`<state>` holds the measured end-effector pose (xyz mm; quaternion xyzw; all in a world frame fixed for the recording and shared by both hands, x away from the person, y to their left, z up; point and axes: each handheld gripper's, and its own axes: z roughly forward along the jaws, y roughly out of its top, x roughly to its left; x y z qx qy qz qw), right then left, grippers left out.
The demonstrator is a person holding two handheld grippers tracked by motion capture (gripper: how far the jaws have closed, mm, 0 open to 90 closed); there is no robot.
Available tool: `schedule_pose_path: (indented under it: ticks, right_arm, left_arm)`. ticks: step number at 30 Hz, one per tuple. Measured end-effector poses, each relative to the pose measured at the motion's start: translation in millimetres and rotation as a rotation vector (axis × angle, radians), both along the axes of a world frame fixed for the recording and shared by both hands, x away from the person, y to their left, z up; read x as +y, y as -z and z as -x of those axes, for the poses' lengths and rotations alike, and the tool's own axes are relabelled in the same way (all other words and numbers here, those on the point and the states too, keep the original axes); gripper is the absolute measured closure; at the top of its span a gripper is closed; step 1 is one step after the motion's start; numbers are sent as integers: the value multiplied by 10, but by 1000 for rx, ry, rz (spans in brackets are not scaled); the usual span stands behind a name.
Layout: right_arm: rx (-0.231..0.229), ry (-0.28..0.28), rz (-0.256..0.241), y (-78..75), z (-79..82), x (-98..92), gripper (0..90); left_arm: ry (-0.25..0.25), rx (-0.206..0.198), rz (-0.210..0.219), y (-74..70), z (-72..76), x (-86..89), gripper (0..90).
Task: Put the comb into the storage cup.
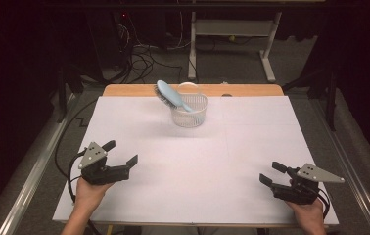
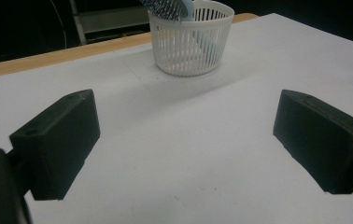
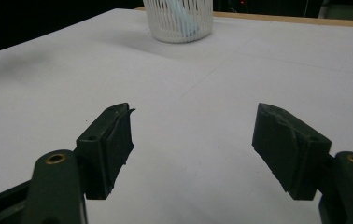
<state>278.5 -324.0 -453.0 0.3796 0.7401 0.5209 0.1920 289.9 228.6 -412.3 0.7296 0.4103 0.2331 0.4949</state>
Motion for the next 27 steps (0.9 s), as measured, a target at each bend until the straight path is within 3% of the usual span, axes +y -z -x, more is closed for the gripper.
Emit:
schedule_pose_path:
  ticks: [27]
  right_arm:
    - [-1,2,-5,-3,4,-4,289]
  left_arm:
    - [-40,17,4,152,97,113,67]
